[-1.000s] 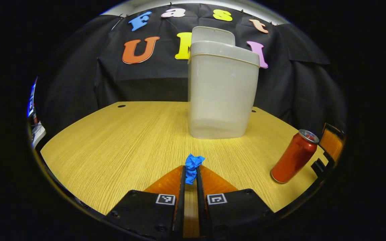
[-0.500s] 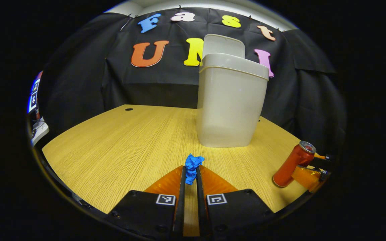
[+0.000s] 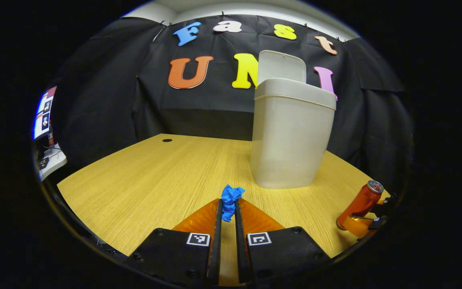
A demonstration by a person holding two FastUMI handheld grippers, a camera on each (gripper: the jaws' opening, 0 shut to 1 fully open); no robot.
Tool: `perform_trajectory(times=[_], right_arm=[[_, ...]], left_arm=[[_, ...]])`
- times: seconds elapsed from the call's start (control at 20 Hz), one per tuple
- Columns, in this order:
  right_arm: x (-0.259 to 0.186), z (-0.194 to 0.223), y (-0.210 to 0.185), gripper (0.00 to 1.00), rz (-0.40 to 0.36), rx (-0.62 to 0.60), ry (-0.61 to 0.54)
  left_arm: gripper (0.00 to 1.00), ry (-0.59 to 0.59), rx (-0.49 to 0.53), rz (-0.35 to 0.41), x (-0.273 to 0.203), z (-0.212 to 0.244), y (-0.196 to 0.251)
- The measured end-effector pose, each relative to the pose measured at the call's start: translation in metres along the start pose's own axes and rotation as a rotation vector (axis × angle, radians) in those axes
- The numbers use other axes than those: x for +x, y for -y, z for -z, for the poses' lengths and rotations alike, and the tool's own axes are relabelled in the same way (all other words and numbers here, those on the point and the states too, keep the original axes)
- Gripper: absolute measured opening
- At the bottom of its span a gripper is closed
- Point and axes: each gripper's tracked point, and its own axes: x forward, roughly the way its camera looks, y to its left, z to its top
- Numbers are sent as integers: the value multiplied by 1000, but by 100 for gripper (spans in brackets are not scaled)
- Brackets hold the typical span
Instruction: Press the lid of the desktop garbage bin to open it, pick up the crumpled paper on the desktop and throw it into the bin, then pick up the pop can on the desktop and drop it into the bin, and finally close the garbage bin lid.
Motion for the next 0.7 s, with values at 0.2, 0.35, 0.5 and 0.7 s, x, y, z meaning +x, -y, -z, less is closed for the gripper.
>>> perform_trajectory(times=[0.2, 0.35, 0.5, 0.7], right_arm=[[-5, -6, 0, 80, -19, 6, 12], [-6, -12, 2, 80, -22, -5, 27], [-12, -20, 5, 80, -28, -1, 54], [-19, -39, 12, 80, -41, 39, 83]], left_arm=[[20, 173, 235, -206, -9, -67, -48], [19, 290, 522, -416, -21, -119, -72], [19, 322, 595, -457, -18, -143, -78], [19, 230, 297, -230, 14, -127, -43]])
